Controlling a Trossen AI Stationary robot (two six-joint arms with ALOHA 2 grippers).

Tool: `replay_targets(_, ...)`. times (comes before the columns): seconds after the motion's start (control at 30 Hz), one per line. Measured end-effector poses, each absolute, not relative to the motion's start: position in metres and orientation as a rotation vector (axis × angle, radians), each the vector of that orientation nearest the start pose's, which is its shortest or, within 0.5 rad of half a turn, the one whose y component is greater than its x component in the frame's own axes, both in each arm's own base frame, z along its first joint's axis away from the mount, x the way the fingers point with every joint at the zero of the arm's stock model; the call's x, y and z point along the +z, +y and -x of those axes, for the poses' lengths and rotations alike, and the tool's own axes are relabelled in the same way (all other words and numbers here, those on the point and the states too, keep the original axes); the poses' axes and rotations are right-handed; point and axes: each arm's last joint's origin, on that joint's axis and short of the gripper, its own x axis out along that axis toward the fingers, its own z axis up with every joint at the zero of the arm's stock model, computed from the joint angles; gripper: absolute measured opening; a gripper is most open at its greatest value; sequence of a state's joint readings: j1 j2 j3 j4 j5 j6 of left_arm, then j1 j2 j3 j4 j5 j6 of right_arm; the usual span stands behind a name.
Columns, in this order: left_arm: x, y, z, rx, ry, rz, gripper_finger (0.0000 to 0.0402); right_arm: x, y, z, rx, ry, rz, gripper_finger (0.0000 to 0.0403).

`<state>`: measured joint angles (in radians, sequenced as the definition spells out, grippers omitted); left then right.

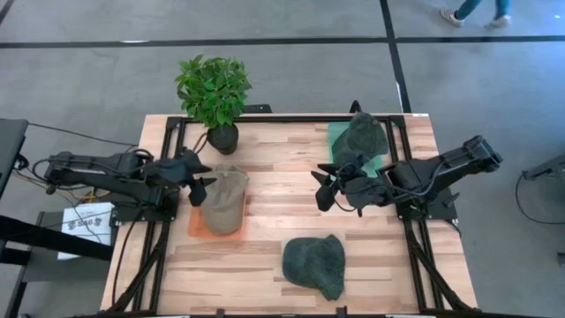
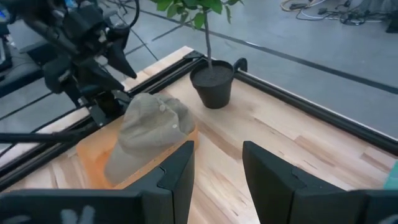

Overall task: Pick & Place hat
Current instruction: Put the blue cap into the blue bin

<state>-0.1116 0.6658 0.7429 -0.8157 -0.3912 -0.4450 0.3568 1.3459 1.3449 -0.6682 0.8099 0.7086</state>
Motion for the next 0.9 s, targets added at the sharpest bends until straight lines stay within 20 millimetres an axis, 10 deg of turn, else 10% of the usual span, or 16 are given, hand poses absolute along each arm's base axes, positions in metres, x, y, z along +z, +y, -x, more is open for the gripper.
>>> replay_targets(0.27,0.291,-0.005,-0.134,0.369,0.525,0.286,0.0153,0.352,0.074,-0.284,-0.618,0.411,-0.330,0.0127)
replay_targets(0.5,0.293,-0.014,-0.170,0.220,0.455,0.349,0.0016,0.340,0.081,-0.291,-0.550,0.490,-0.360,0.0126)
replay_targets(0.9,0.290,-0.064,-0.250,0.109,0.552,0.255,0.0000,0.319,0.123,-0.244,-0.614,0.711,-0.442,0.0022)
